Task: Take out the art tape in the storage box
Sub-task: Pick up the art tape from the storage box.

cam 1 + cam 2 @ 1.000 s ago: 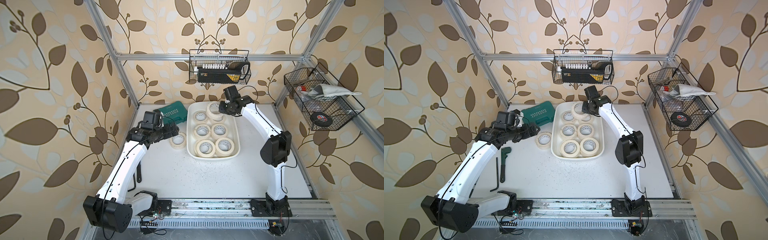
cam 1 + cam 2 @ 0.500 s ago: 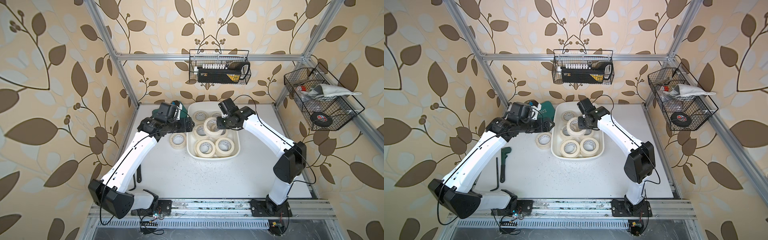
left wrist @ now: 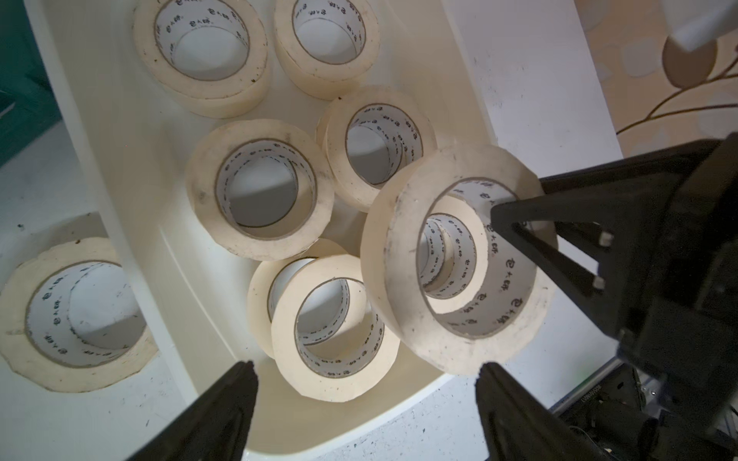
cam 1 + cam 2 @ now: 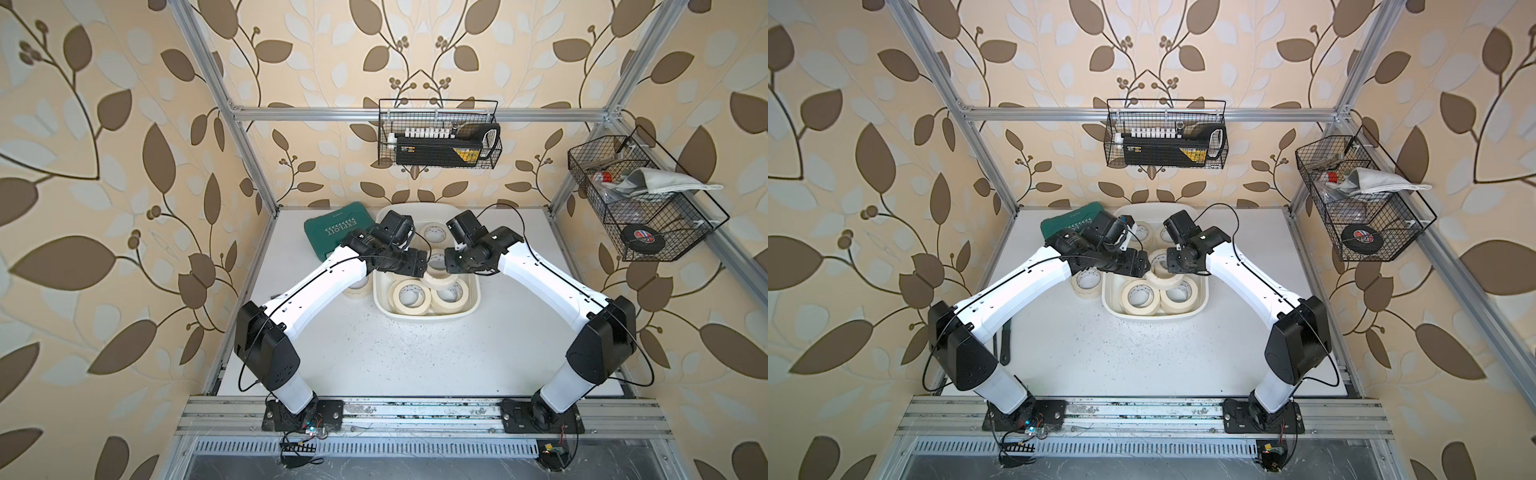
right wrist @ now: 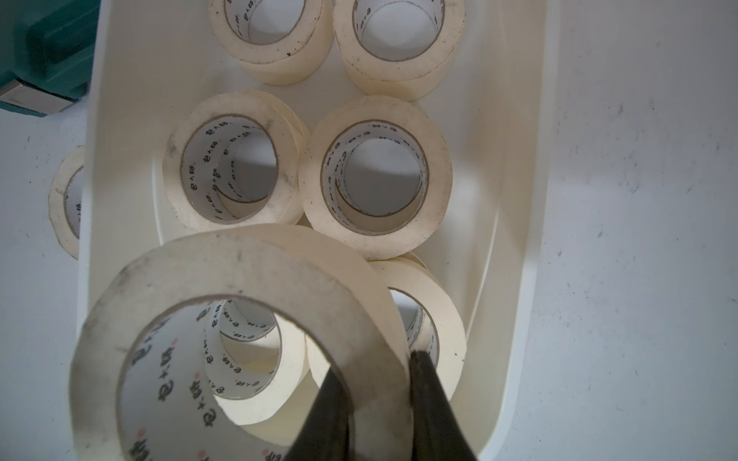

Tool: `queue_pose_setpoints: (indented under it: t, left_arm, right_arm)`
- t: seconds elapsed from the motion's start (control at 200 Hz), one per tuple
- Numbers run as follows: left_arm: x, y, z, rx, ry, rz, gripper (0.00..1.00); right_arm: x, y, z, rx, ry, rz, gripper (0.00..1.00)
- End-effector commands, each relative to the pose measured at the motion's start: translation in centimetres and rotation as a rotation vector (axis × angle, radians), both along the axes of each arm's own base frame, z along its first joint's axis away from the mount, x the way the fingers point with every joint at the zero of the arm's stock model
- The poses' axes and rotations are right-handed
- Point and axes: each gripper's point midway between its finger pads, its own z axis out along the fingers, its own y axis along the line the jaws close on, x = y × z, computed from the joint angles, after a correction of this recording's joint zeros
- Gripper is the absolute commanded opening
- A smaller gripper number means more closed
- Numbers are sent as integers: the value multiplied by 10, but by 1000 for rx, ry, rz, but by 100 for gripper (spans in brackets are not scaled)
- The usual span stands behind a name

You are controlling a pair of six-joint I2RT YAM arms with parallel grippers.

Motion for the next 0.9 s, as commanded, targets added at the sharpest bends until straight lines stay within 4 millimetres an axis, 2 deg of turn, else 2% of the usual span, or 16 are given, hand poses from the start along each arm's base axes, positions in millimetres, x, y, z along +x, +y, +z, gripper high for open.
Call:
queue_pose_setpoints:
  t: [0.0,0.125,0.265,0.465,0.655,0.745,0.785,0.895]
  left_arm:
    - [10,-11,15,-8,-54,8,89]
    - [18,-15,2,35,-30,27,87]
    - [28,-11,-11,121,-5,59,80]
    - [33,-17,-20,128,3,56,68]
    - [35,-21,-21,127,7,44,38]
    - [34,-22,-19,119,6,35,28]
    - [34,-22,-19,116,5,33,23]
    - [32,-21,-15,110,-3,32,12]
  right_arm:
    - [-1,2,16,22,-54,-6,8]
    - [-4,5,16,16,-54,2,8]
    - [-7,7,16,16,-56,10,8]
    - [-8,8,18,15,-59,12,8]
    - [-9,8,19,14,-62,16,10]
    - [-10,8,20,14,-60,19,13]
    - [-11,9,20,18,-60,23,17]
    - [-13,13,27,42,-67,42,39]
